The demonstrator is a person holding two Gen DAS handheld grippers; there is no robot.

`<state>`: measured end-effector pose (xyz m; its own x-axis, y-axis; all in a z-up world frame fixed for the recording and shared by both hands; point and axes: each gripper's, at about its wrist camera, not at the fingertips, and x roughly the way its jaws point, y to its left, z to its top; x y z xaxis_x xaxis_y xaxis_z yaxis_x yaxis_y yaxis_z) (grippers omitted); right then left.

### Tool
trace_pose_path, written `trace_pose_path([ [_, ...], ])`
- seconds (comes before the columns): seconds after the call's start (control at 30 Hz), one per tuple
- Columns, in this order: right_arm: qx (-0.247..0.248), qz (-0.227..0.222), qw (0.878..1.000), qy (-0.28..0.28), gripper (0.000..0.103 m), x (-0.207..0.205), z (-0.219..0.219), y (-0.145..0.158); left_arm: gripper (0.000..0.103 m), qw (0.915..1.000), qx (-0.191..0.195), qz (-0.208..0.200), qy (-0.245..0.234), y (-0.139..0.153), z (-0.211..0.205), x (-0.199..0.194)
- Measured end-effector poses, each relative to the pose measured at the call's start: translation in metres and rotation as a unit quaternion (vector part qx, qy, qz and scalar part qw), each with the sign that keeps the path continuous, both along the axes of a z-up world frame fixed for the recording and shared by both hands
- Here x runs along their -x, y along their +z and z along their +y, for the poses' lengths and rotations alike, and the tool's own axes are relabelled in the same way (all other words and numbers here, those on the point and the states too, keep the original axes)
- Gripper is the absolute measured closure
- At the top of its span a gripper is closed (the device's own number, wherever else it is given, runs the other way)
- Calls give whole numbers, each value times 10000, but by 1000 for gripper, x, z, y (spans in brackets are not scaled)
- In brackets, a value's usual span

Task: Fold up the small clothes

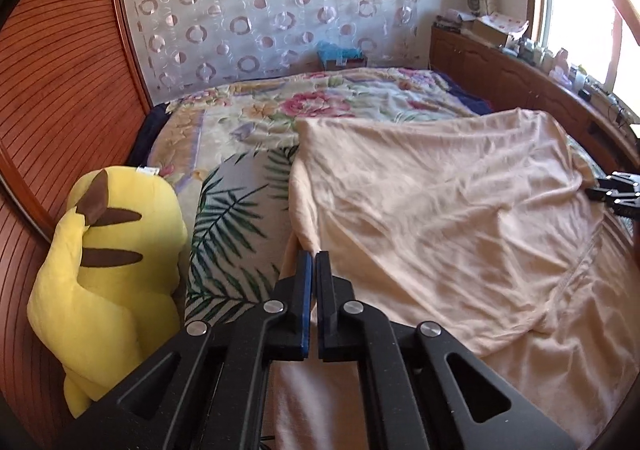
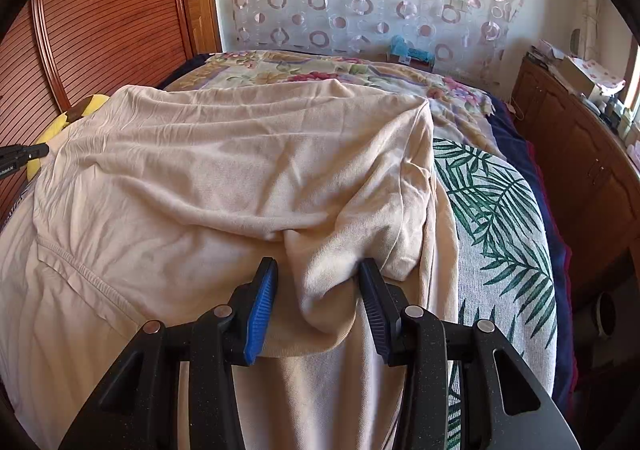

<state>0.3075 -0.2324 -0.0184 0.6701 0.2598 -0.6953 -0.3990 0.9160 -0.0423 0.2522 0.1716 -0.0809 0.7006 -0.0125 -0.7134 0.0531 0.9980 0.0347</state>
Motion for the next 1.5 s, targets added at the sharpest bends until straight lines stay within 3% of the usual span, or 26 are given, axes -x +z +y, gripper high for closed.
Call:
trace_pose_path([
  [0.2,-5,-3,10000,7,59,0,-1,0,100,9999,-48,-92,-67,9,-5,-3],
  [0.27,-8,-24,10000,-43,74,0,-1,1,100,9998,4,-191,-40,14,-5,-2],
  [0.3,7,-37,10000,-30,94,0,-1,2,100,9997,34,-236,-44,17,-5,-1],
  [0.37,310,-166,9994,67,99,5,6,3,101,9994,78,-333,-58,24,-7,4],
  [0.77,-457,-721,9958,339,101,68,8,73,101,9947,364,-939,-207,69,-19,50],
  [1.37,-763,-1099,9895,554,101,228,-42,110,101,9851,583,-1612,-148,121,-11,165],
  [1.5,-823,-1117,9884,616,101,274,-55,120,101,9858,580,-1575,-6,118,-4,189],
])
